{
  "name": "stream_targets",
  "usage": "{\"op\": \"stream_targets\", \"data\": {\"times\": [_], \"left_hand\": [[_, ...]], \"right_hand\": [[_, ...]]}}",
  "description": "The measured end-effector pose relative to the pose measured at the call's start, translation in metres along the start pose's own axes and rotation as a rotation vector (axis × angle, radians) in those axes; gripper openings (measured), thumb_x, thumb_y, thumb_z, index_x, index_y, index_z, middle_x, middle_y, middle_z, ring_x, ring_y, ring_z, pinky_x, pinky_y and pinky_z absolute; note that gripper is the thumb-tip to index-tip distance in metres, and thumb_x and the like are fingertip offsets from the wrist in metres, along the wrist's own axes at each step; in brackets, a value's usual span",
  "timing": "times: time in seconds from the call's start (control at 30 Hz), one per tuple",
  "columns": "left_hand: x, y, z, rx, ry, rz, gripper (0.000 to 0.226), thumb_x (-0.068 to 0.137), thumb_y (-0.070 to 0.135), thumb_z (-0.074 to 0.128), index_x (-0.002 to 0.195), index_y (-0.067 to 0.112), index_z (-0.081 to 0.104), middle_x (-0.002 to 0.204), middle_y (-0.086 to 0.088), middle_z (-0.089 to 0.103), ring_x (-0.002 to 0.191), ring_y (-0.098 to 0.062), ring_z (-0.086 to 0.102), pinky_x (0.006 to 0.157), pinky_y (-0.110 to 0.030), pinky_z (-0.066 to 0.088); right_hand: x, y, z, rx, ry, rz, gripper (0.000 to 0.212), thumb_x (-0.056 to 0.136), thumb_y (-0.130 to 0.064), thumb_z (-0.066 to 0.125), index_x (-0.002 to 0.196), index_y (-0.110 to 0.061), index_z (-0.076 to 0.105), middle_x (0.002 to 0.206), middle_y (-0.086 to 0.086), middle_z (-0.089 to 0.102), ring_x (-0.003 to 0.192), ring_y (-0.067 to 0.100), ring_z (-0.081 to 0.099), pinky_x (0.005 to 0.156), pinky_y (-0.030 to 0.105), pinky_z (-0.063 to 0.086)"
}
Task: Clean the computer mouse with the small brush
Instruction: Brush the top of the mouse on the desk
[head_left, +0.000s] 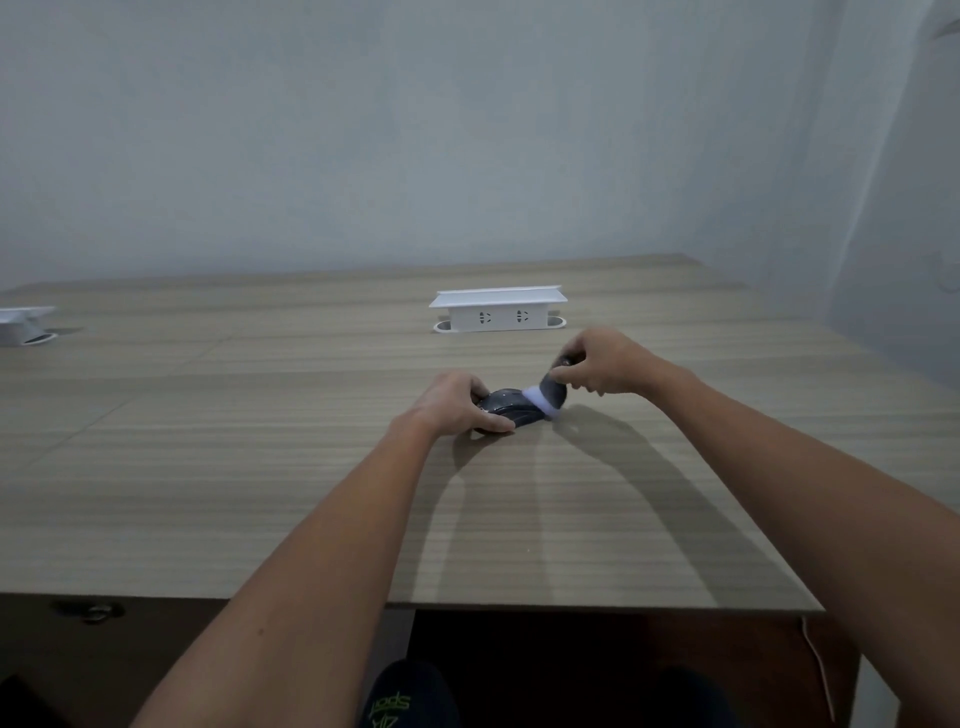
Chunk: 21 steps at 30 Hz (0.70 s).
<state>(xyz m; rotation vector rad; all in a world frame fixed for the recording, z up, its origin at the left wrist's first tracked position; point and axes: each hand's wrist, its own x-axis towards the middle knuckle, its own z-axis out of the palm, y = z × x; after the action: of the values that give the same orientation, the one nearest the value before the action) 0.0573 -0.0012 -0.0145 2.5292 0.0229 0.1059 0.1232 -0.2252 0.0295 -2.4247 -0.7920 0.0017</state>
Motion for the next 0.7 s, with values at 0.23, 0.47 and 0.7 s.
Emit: {"op": "stream_targets", "data": {"times": [0.23,0.47,0.7], "left_hand": [[0.0014,-0.0005,-0.0012,0.007,-0.01,-0.004,0.042,0.066,0.045,0.09,0.092,0.013,0.081,0.075,-0.001,0.072,0.068,-0.014,0.058,0.063,-0.028,0.042],[0.0021,-0.0032,0.001,-0.03,-0.023,0.017,0.04,0.068,0.042,0.089,0.096,0.015,0.081,0.087,-0.005,0.079,0.074,-0.016,0.064,0.071,-0.032,0.049],[0.0018,-0.0077,0.0012,-0.082,-0.062,0.053,0.038,0.072,0.039,0.087,0.104,0.019,0.079,0.089,0.0,0.079,0.079,-0.013,0.066,0.073,-0.028,0.048]], "right_hand": [[0.0019,-0.0041,-0.0018,0.014,-0.018,-0.03,0.015,0.083,-0.02,0.069,0.086,-0.011,0.081,0.064,0.002,0.063,0.046,0.007,0.051,0.045,0.02,0.044],[0.0014,-0.0046,-0.0014,0.083,0.008,-0.043,0.016,0.084,-0.022,0.069,0.087,-0.011,0.08,0.064,0.002,0.062,0.05,0.012,0.051,0.046,0.022,0.044],[0.0101,-0.0077,-0.0041,0.089,0.029,-0.029,0.015,0.083,-0.022,0.069,0.086,-0.012,0.08,0.063,0.002,0.062,0.044,0.007,0.049,0.041,0.019,0.041]]}}
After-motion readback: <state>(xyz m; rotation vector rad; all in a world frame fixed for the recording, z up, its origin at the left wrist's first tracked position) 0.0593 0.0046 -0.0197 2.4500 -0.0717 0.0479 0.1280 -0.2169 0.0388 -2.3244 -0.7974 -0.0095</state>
